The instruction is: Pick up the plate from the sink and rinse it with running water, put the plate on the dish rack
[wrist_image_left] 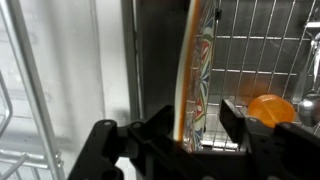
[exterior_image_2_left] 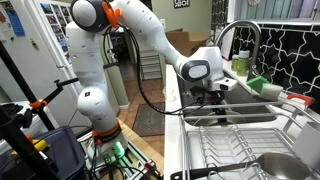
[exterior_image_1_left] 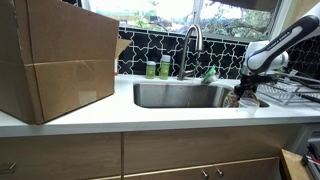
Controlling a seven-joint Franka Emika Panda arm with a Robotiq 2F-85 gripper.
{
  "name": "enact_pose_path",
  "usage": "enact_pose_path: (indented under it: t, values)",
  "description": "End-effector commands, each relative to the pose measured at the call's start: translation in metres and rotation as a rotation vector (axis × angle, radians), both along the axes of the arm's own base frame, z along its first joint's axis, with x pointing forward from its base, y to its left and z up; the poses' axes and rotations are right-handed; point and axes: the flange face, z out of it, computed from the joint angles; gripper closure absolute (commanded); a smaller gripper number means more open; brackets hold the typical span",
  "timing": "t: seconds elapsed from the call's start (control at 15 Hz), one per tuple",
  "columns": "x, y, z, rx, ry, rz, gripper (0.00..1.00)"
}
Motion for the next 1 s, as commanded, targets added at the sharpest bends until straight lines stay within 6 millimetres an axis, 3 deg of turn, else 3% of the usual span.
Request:
enact_pose_path:
  t: [0.0, 0.2, 0.6, 0.93]
  values:
    - [0.003, -0.001, -0.011, 0.019, -0.019, 0.000, 0.75]
    - [0.004, -0.005, -0.005, 0.021, -0.022, 0.003, 1.00]
    - [0.004, -0.005, -0.003, 0.036, -0.021, 0.011, 0.97]
    - [-0.008, -0.012, 0.028, 0.120, -0.054, 0.000, 0.97]
